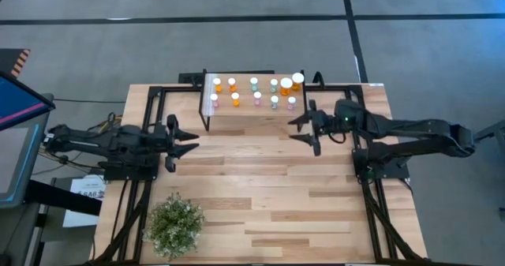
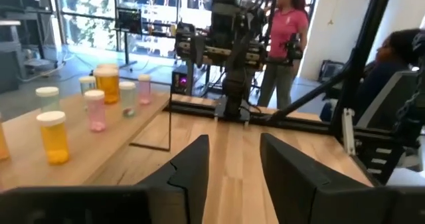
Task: Pick and place medicine bottles onto shelf by color
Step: Return to Home Position
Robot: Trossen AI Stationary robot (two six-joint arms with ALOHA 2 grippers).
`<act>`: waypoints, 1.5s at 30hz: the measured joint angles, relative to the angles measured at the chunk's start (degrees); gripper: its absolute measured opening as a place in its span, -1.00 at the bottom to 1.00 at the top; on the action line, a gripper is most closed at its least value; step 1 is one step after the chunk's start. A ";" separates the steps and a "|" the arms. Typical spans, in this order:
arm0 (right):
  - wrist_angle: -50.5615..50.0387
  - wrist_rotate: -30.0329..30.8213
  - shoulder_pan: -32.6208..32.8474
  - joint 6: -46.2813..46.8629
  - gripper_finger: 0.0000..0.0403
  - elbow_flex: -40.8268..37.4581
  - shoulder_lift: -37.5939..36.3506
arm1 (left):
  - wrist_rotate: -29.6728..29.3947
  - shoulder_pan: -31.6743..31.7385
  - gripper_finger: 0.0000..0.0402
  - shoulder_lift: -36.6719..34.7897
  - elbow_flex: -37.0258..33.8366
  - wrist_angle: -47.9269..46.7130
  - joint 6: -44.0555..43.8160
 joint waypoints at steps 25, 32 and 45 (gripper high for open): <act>28.21 0.09 -0.90 -0.07 -0.97 -23.30 -5.83 | 4.62 -0.09 -0.98 -22.59 -13.07 -4.20 -1.19; 41.16 -0.01 -1.87 1.34 -0.98 -30.57 -5.59 | 6.49 -0.09 -1.00 -22.40 -13.09 -7.30 0.38; 42.44 -0.11 -3.24 1.81 -0.96 -34.55 -5.61 | 11.20 -0.11 -1.00 -22.40 -15.25 -10.78 0.33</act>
